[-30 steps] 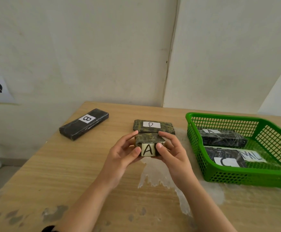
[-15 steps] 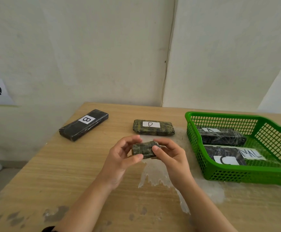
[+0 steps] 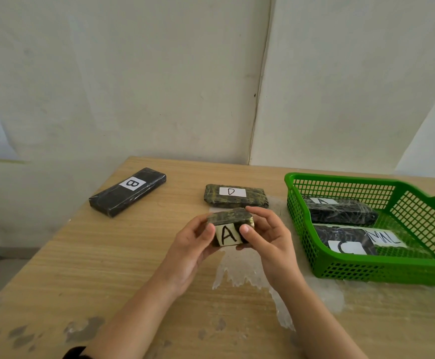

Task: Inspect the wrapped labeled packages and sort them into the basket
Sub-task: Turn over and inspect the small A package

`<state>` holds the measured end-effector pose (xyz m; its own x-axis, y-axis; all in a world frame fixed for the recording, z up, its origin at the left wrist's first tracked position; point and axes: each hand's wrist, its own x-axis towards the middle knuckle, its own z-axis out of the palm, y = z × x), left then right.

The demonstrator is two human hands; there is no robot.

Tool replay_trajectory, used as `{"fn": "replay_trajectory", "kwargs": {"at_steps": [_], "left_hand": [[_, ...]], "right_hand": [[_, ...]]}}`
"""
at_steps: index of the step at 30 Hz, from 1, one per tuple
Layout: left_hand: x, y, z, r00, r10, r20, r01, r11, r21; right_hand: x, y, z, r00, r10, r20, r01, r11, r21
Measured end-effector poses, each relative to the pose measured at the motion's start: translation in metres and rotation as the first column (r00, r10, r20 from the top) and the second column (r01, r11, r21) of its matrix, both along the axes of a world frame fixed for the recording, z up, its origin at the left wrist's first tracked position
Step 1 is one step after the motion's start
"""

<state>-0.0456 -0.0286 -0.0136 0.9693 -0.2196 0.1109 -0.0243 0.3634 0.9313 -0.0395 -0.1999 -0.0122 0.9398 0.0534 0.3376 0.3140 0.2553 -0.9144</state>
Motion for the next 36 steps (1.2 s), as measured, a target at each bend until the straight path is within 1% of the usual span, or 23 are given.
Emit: {"fn": "replay_trajectory", "kwargs": {"at_steps": [3, 5, 9, 10, 14, 18, 22, 25, 28, 31, 33, 36], "left_hand": [[-0.0002, -0.0006, 0.0001, 0.998, 0.062, 0.000, -0.062, 0.998, -0.023], [-0.0003, 0.0001, -0.0001, 0.996, 0.085, 0.021, -0.085, 0.996, 0.005], [-0.0016, 0.0018, 0.0020, 0.993, 0.110, 0.048, -0.111, 0.993, 0.027], [-0.0019, 0.0024, 0.0018, 0.993, 0.098, 0.062, -0.100, 0.994, 0.043], [-0.0063, 0.0006, 0.0002, 0.979, 0.045, 0.200, -0.081, 0.981, 0.176], [-0.0067, 0.0008, -0.0003, 0.945, 0.115, 0.306, -0.176, 0.968, 0.180], [-0.0050, 0.0029, 0.0008, 0.946, 0.125, 0.298, -0.180, 0.970, 0.163], [-0.0058, 0.0033, 0.0040, 0.963, 0.105, 0.250, -0.143, 0.980, 0.139], [-0.0062, 0.0036, 0.0045, 0.982, 0.080, 0.169, -0.107, 0.981, 0.159], [-0.0059, 0.0012, 0.0029, 0.986, 0.025, 0.165, -0.059, 0.977, 0.206], [-0.0065, 0.0013, 0.0030, 0.978, 0.064, 0.198, -0.098, 0.980, 0.171], [-0.0074, 0.0035, 0.0028, 0.962, 0.151, 0.229, -0.187, 0.972, 0.142]], "right_hand": [[-0.0004, 0.0008, -0.0001, 1.000, 0.003, -0.004, -0.004, 1.000, -0.007], [0.0001, 0.0001, -0.0005, 1.000, 0.010, 0.018, -0.009, 0.999, -0.042], [-0.0013, -0.0004, -0.0012, 0.988, 0.154, 0.026, -0.153, 0.987, -0.050], [-0.0018, -0.0002, -0.0009, 0.987, 0.159, 0.030, -0.157, 0.986, -0.048], [-0.0011, -0.0008, 0.0010, 0.994, 0.098, 0.055, -0.097, 0.995, -0.029], [-0.0014, -0.0006, 0.0009, 0.990, 0.138, 0.042, -0.138, 0.990, 0.005], [0.0006, -0.0051, -0.0015, 0.974, 0.224, 0.030, -0.226, 0.973, 0.042], [0.0010, -0.0056, -0.0018, 0.965, 0.261, 0.013, -0.261, 0.965, 0.006], [0.0005, -0.0023, -0.0014, 0.973, 0.232, -0.004, -0.232, 0.972, -0.028], [0.0016, -0.0005, -0.0024, 0.988, 0.152, -0.026, -0.152, 0.988, 0.003], [0.0024, -0.0002, -0.0026, 0.988, 0.144, -0.050, -0.143, 0.990, 0.017], [0.0029, -0.0007, -0.0030, 0.971, 0.218, -0.098, -0.218, 0.976, 0.006]]}}
